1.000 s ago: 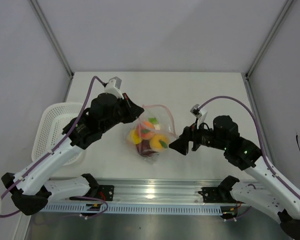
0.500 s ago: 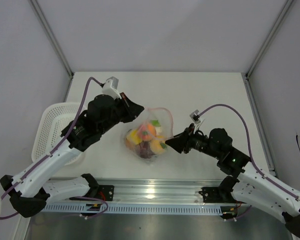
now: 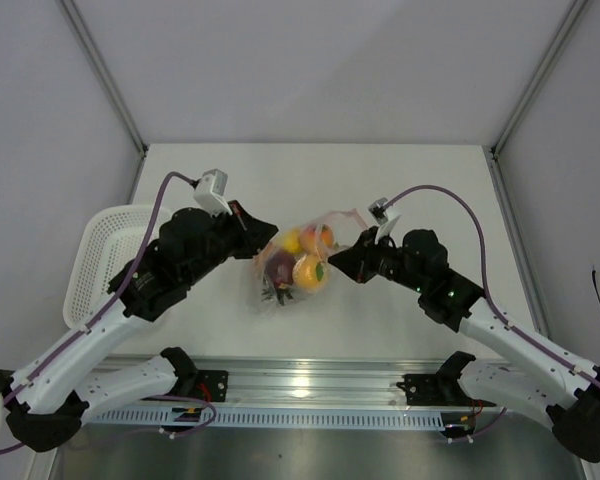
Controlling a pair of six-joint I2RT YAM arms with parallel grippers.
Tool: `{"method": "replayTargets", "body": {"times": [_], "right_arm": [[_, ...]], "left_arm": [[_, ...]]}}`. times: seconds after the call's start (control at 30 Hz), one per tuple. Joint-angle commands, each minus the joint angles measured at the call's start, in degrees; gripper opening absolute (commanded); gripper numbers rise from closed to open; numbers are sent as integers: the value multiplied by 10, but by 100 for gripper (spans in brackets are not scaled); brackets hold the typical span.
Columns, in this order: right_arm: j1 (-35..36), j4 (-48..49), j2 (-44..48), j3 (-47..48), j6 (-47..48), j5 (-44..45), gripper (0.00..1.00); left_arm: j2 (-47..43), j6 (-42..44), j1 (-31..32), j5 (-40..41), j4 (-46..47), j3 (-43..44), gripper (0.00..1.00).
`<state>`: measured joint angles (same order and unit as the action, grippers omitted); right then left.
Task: Place the food in the zip-top bag and seal the zipper
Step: Adjust the zipper food storage bag at the center of the board.
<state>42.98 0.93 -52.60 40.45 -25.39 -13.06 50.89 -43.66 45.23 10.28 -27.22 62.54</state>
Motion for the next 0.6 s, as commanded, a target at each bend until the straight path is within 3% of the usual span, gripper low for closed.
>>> {"method": "replayTargets", "body": {"times": [0.0, 0.1, 0.13, 0.2, 0.27, 0.37, 0.4, 0.57], "right_arm": [[-4, 6, -8, 73, 31, -29, 0], [-4, -41, -22, 121, 21, -14, 0], [-4, -58, -25, 132, 11, -12, 0], [-2, -65, -30, 149, 1, -14, 0], [1, -85, -43, 174, -12, -16, 0], [9, -124, -61, 212, -9, -24, 0], [11, -140, -70, 218, -6, -15, 0], [12, -193, -93, 269, -20, 20, 0]], "left_arm": [[13, 83, -1, -27, -5, 64, 7], [39, 115, -1, -49, -10, 103, 10], [39, 126, -1, -92, 5, 101, 16], [25, 157, 0, -164, 103, 47, 25], [7, 170, 6, -223, 171, -30, 26], [-18, 223, 41, -185, 237, -100, 35], [-25, 235, 62, -169, 249, -111, 42], [-68, 289, 115, -50, 247, -146, 49]]}}
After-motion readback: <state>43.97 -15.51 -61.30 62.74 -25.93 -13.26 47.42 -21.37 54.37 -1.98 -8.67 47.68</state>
